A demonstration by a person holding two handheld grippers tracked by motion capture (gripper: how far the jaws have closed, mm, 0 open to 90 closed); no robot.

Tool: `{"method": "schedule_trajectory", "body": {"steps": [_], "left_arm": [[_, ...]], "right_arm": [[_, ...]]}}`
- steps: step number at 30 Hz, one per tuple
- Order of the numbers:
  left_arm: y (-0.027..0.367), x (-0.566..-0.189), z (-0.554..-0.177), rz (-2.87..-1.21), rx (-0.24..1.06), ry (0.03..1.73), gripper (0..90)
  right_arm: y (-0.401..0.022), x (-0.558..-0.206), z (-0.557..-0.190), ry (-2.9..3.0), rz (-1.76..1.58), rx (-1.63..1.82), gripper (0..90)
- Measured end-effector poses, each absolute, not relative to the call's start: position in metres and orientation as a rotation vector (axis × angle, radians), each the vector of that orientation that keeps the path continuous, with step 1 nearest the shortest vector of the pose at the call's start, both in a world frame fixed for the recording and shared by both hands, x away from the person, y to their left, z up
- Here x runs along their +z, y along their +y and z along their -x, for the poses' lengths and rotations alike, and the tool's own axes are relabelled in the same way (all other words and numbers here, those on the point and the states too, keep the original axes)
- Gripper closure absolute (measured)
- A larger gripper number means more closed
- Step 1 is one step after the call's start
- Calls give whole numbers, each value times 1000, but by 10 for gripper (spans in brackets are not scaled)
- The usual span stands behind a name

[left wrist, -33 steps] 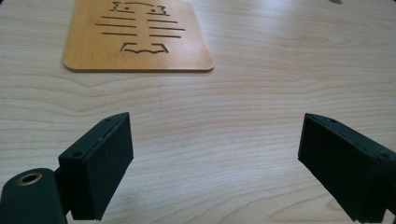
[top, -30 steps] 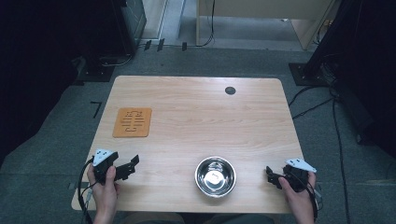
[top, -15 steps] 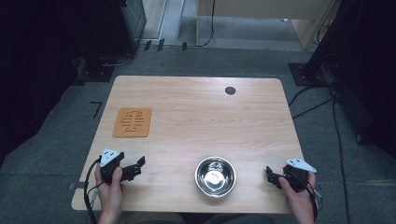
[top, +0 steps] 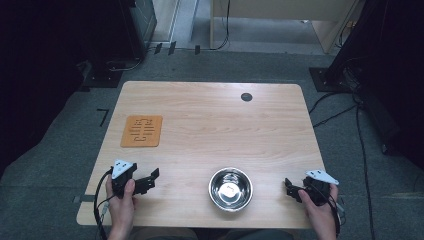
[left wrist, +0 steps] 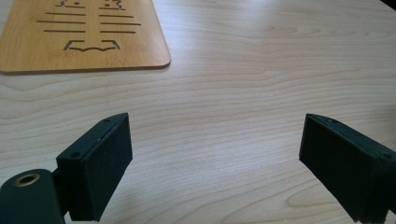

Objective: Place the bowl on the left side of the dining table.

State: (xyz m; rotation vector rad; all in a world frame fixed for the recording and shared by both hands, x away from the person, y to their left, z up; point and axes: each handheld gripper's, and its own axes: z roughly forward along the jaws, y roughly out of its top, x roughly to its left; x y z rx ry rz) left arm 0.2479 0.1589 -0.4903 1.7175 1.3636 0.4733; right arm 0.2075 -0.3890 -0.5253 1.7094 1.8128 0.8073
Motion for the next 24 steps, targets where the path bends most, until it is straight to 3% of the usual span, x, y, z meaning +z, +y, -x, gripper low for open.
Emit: {"method": "schedule_trajectory", "body": {"steps": [8,24], "left_arm": [[148,-490,-245,-1739,527,1341,94],[134,-492,-244,-1750,477,1302,83]], "right_arm": [[-389,-525,-208,1813,-1710,807,77],[-389,-525,-208,1813,-1710,808,77]]}}
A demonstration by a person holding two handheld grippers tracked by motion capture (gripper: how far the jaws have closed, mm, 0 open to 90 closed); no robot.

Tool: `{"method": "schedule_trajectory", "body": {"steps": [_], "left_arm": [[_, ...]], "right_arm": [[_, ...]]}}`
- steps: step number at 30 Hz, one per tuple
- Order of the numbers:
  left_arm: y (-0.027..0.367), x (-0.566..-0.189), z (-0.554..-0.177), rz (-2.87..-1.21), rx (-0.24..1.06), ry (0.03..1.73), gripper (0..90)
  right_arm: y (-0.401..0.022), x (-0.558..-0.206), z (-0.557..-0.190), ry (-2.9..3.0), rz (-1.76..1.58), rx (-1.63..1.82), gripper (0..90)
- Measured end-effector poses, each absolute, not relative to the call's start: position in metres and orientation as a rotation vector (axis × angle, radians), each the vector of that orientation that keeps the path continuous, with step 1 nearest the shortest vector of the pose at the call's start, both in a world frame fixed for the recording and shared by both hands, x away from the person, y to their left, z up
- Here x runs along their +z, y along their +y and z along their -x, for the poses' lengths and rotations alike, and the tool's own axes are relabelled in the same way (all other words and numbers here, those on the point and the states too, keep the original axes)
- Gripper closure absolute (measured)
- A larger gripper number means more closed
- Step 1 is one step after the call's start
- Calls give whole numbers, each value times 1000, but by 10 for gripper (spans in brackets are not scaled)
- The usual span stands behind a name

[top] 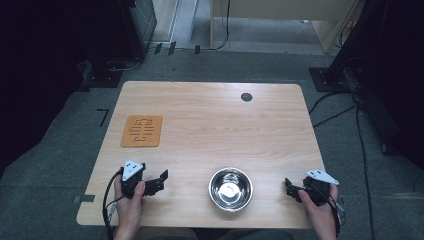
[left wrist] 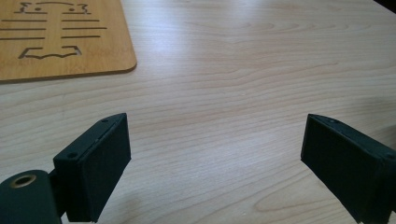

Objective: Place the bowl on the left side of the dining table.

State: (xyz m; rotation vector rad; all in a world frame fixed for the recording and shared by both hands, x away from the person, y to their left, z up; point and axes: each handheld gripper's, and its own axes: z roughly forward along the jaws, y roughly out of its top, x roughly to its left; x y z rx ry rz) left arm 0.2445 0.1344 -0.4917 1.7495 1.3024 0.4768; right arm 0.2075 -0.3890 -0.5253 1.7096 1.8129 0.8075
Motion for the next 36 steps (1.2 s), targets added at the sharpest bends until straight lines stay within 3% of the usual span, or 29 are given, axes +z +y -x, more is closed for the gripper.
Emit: {"method": "schedule_trajectory", "body": {"steps": [36], "left_arm": [[83,-489,-249,-1765,386,1249,83]], "right_arm": [[-389,-525,-208,1813,-1710,807,78]]}}
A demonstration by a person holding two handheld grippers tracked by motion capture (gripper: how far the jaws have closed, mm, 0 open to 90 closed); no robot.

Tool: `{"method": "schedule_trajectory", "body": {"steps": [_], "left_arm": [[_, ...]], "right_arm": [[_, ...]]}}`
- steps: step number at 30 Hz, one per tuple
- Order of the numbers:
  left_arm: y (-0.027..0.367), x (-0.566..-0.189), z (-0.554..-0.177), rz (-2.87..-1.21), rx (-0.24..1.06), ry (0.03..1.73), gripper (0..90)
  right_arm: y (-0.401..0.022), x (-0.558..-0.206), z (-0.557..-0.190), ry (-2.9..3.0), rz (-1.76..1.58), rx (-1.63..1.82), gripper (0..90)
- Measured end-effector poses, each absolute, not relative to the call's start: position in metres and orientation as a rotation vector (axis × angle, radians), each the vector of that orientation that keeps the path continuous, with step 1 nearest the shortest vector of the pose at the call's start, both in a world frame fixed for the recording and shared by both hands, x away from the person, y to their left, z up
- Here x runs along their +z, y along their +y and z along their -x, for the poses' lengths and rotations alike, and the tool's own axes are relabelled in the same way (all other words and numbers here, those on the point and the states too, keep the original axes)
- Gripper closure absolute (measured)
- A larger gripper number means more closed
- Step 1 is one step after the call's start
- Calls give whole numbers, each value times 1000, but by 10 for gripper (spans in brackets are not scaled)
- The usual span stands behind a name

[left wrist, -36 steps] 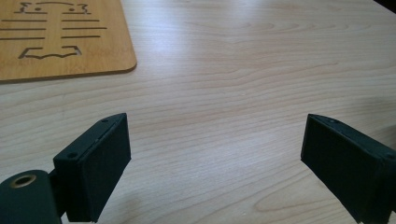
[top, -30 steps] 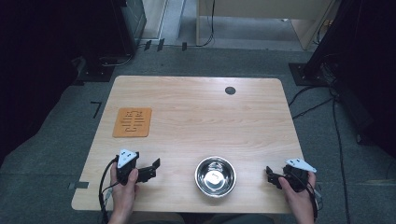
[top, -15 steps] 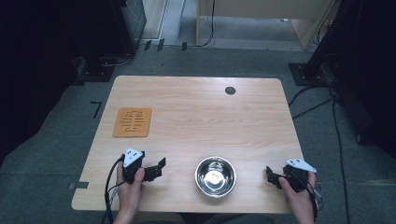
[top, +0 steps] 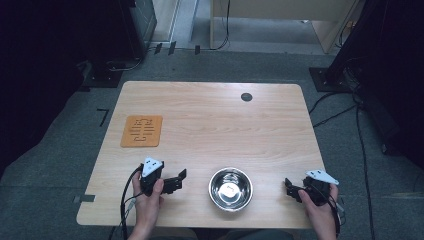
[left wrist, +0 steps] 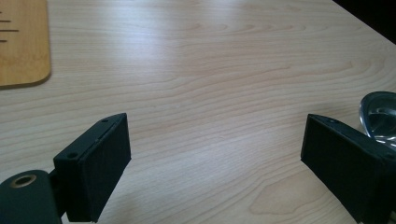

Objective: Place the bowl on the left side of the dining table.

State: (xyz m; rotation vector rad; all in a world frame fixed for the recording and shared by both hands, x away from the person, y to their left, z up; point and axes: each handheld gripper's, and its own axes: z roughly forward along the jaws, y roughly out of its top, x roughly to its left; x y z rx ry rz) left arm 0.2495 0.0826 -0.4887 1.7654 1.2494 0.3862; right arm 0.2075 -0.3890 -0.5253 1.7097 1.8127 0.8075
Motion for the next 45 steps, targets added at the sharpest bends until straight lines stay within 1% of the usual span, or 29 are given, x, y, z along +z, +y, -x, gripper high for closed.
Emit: {"method": "schedule_trajectory", "body": {"steps": [15,27,34,45], "left_arm": [[53,-490,-249,-1773,315,1234,84],[32,-489,-245,-1769,252,1186,84],[22,-491,-241,-1792,267,1183,84],[5,-499,-236,-1856,237,1171,91]], "right_arm": [[-389,-525,-208,1813,-1710,808,78],[-389,-525,-208,1814,-1709,809,78],[-389,-525,-208,1815,-1708,809,78],[-389,-525,-208,1816,-1708,809,78]]}}
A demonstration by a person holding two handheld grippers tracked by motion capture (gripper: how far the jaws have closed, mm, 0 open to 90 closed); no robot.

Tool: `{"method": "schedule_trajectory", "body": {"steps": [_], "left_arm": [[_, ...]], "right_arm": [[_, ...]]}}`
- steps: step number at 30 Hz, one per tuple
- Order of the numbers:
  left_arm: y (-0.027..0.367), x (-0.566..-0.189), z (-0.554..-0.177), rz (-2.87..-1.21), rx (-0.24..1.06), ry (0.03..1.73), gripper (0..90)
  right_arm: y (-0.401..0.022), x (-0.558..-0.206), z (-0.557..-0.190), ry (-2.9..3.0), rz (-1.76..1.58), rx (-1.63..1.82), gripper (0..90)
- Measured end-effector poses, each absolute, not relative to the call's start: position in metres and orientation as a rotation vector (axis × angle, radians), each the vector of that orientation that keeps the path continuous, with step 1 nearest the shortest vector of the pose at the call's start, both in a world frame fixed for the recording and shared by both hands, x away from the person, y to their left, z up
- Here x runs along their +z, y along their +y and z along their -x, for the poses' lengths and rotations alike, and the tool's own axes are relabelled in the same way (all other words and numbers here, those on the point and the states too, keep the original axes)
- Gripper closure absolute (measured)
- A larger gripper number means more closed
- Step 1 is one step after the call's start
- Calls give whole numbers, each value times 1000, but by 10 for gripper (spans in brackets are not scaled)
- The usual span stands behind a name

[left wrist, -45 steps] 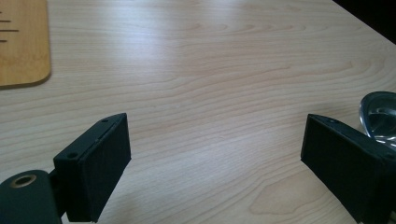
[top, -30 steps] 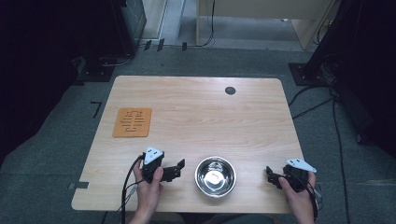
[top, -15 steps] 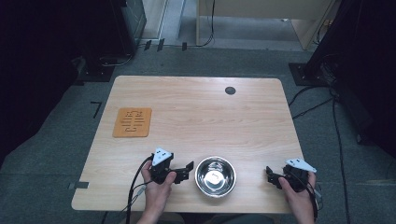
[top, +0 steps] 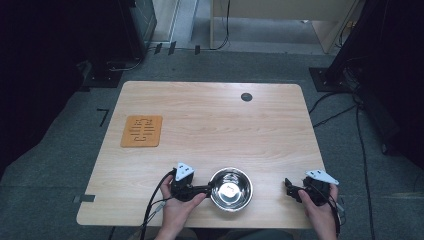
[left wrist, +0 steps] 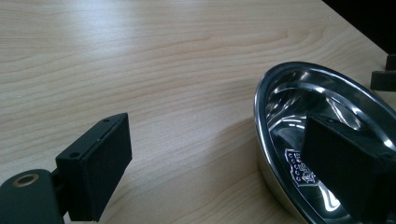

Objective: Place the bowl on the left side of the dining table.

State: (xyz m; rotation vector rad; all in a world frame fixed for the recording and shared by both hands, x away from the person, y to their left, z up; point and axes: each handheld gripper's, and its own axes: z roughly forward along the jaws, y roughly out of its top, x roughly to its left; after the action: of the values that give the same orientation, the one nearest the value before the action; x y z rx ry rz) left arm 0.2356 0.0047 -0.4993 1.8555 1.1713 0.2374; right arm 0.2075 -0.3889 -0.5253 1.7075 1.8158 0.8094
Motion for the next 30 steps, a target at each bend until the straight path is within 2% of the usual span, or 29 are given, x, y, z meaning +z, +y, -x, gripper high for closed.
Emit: {"method": "schedule_trajectory", "body": {"steps": [7,9,10,12,13,15,16,17,21,28,30], "left_arm": [[-6,-503,-233,-1885,220,1177,154],[-8,-505,-233,-1898,217,1179,222],[-8,-506,-233,-1906,210,1177,222],[-11,-508,-231,-1916,210,1175,311],[-12,-509,-231,-1916,176,1163,415],[-12,-509,-232,-1912,154,1154,500],[-13,-509,-232,-1914,144,1152,500],[-14,-509,-232,-1920,136,1149,588],[-17,-510,-232,-1927,95,1134,700],[-14,-509,-235,-1916,37,1140,758],[-12,-507,-236,-1903,23,1138,802]], "right_arm": [[-389,-525,-207,1817,-1707,810,78],[-389,-525,-207,1817,-1707,810,77],[-389,-525,-207,1817,-1707,810,77],[-389,-525,-207,1817,-1707,810,78],[-389,-525,-207,1817,-1707,810,78],[-389,-525,-207,1817,-1707,810,78],[-389,-525,-207,1817,-1707,810,78],[-389,-525,-207,1817,-1707,810,78],[-389,-525,-207,1817,-1707,810,78],[-389,-525,-208,1818,-1706,810,78],[-389,-525,-208,1818,-1706,810,78]]}}
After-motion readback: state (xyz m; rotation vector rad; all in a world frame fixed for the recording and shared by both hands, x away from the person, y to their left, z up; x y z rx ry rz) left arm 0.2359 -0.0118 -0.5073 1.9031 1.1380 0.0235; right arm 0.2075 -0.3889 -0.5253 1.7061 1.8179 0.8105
